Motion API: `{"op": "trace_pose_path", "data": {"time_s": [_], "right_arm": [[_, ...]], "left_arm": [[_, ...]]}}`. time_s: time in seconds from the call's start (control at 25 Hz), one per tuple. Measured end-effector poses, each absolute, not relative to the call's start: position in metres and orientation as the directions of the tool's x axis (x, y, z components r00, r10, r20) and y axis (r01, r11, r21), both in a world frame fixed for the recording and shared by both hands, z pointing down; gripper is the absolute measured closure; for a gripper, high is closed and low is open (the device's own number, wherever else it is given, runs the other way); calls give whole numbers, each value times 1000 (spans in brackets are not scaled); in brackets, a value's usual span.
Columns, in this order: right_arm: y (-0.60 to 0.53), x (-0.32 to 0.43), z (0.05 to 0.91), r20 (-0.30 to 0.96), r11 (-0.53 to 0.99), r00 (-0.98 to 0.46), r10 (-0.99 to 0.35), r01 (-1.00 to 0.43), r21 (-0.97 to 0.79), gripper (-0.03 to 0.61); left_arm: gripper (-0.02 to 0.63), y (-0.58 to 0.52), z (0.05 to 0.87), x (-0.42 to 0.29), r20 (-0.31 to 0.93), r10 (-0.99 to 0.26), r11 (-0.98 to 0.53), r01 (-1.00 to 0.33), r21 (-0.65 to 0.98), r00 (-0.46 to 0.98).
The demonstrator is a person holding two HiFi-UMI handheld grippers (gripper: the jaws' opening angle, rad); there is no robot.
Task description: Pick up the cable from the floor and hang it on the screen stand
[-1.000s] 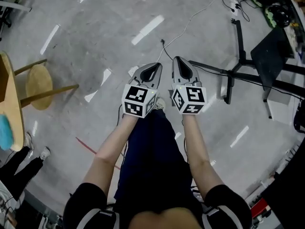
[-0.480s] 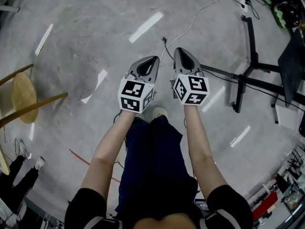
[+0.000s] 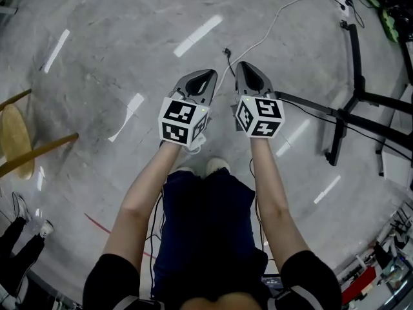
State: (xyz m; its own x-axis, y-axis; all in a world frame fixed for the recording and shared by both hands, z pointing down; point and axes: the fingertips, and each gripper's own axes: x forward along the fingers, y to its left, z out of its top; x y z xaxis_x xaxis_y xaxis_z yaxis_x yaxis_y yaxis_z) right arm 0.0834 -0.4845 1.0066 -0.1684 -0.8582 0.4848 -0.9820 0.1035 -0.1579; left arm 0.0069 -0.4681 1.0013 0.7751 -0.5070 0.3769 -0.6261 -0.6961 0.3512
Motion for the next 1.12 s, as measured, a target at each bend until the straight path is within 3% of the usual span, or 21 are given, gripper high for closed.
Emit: {"op": "trace_pose_path", "data": {"time_s": [0.52,1.12], "right_arm": [[-509,105,1130,503,83,-158,-850,-982,-167,555],[-539,107,1226,578,174,-185,-795,-982,-75,541]], "left_arm": [[607,-498,1106,4,351,-481,-721,-590,362,803],[607,-518,1181,25,362,-449,-731,-569,378,817]]}}
